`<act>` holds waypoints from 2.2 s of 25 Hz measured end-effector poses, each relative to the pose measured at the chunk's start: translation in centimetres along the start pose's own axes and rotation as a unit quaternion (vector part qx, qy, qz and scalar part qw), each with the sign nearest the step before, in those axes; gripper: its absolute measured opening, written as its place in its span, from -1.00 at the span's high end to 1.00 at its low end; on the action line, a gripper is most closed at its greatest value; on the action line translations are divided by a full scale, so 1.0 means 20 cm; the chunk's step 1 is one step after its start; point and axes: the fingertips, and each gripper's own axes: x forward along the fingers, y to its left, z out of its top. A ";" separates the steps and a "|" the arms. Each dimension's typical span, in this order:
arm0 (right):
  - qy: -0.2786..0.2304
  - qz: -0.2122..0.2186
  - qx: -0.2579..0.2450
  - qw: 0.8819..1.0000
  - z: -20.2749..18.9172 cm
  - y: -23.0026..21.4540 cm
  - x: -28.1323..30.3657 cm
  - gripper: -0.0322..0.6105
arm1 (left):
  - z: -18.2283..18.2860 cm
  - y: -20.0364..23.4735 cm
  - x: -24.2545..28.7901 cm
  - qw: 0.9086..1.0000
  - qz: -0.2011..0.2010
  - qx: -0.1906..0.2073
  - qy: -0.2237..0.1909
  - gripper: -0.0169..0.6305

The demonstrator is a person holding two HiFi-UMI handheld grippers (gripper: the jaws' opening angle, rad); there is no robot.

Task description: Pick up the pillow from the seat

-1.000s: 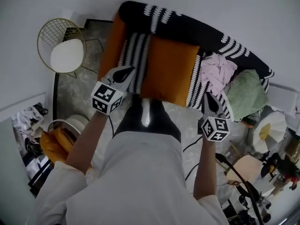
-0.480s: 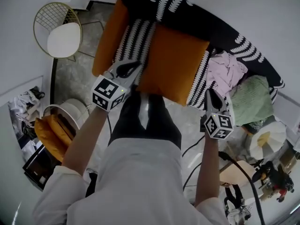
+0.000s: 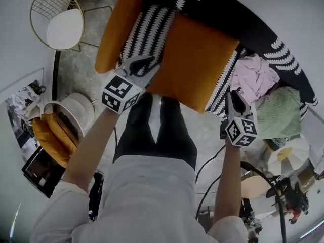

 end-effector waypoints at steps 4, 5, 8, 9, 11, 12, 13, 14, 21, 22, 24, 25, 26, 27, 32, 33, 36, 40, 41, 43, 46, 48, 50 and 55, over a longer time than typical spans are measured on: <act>0.021 0.005 0.001 1.000 -0.08 -0.06 0.16 0.57 | -0.09 0.08 0.14 1.000 0.001 -0.011 0.011 0.64; 0.025 0.007 0.002 1.000 -0.10 -0.07 0.20 0.55 | -0.12 0.10 0.18 1.000 0.001 -0.014 0.014 0.63; 0.036 0.009 0.006 0.999 -0.15 -0.12 0.32 0.48 | -0.19 0.16 0.29 0.999 -0.001 -0.028 0.025 0.56; 0.039 0.009 0.007 0.999 -0.17 -0.14 0.35 0.46 | -0.22 0.18 0.33 0.999 -0.002 -0.033 0.030 0.55; 0.044 0.011 0.011 0.999 -0.21 -0.17 0.43 0.42 | -0.29 0.21 0.41 0.998 0.000 -0.037 0.042 0.45; 0.047 0.012 0.014 0.999 -0.23 -0.19 0.47 0.40 | -0.32 0.23 0.44 0.998 0.001 -0.037 0.049 0.42; 0.050 0.013 0.016 0.999 -0.25 -0.20 0.50 0.37 | -0.36 0.24 0.47 0.998 0.003 -0.037 0.056 0.39; 0.052 0.013 0.017 0.998 -0.27 -0.21 0.54 0.35 | -0.39 0.25 0.50 0.997 0.004 -0.038 0.062 0.36; 0.072 0.011 0.024 0.997 -0.38 -0.30 0.74 0.14 | -0.57 0.36 0.68 0.994 0.008 -0.069 0.086 0.25; 0.074 0.012 0.026 0.997 -0.40 -0.32 0.77 0.12 | -0.59 0.38 0.71 0.993 0.008 -0.075 0.089 0.23; 0.078 0.015 0.030 0.996 -0.43 -0.35 0.82 0.10 | -0.63 0.40 0.77 0.992 0.008 -0.085 0.095 0.18; 0.080 0.016 0.032 0.996 -0.44 -0.37 0.85 0.09 | -0.65 0.41 0.80 0.991 0.008 -0.091 0.098 0.14; 0.084 0.017 0.034 0.996 -0.46 -0.38 0.88 0.08 | -0.68 0.42 0.83 0.990 0.006 -0.098 0.101 0.11; 0.087 0.017 0.036 0.995 -0.49 -0.39 0.90 0.06 | -0.70 0.43 0.86 0.989 0.004 -0.105 0.105 0.09; 0.101 0.012 0.056 0.993 -0.58 -0.47 1.00 -0.02 | -0.81 0.46 0.98 0.984 -0.002 -0.135 0.117 -0.01; 0.102 0.013 0.069 0.992 -0.60 -0.49 1.02 -0.06 | -0.84 0.47 1.01 0.982 -0.003 -0.142 0.121 -0.04; 0.111 0.008 0.110 0.988 -0.67 -0.55 1.08 -0.21 | -0.95 0.50 1.09 0.975 -0.005 -0.173 0.141 -0.20; 0.125 -0.007 0.119 0.985 -0.71 -0.59 1.13 -0.36 | -1.06 0.53 1.15 0.963 -0.006 -0.216 0.162 -0.36; 0.129 -0.006 0.120 0.984 -0.72 -0.60 1.14 -0.38 | -1.09 0.53 1.17 0.961 -0.007 -0.221 0.168 -0.39; 0.135 -0.001 0.126 0.983 -0.75 -0.61 1.17 -0.39 | -1.13 0.52 1.21 0.957 -0.010 -0.225 0.181 -0.39; 0.140 0.013 0.134 0.981 -0.78 -0.62 1.22 -0.36 | -1.15 0.51 1.26 0.957 -0.018 -0.219 0.187 -0.20; 0.141 0.025 0.132 0.981 -0.77 -0.60 1.24 -0.23 | -1.15 0.50 1.28 0.960 -0.022 -0.209 0.185 -0.09; 0.145 0.034 0.120 0.982 -0.77 -0.57 1.25 -0.12 | -1.14 0.49 1.28 0.963 -0.028 -0.201 0.179 0.05; 0.162 0.056 0.095 0.981 -0.79 -0.51 1.25 0.37 | -1.12 0.42 1.28 0.962 -0.046 -0.196 0.184 0.53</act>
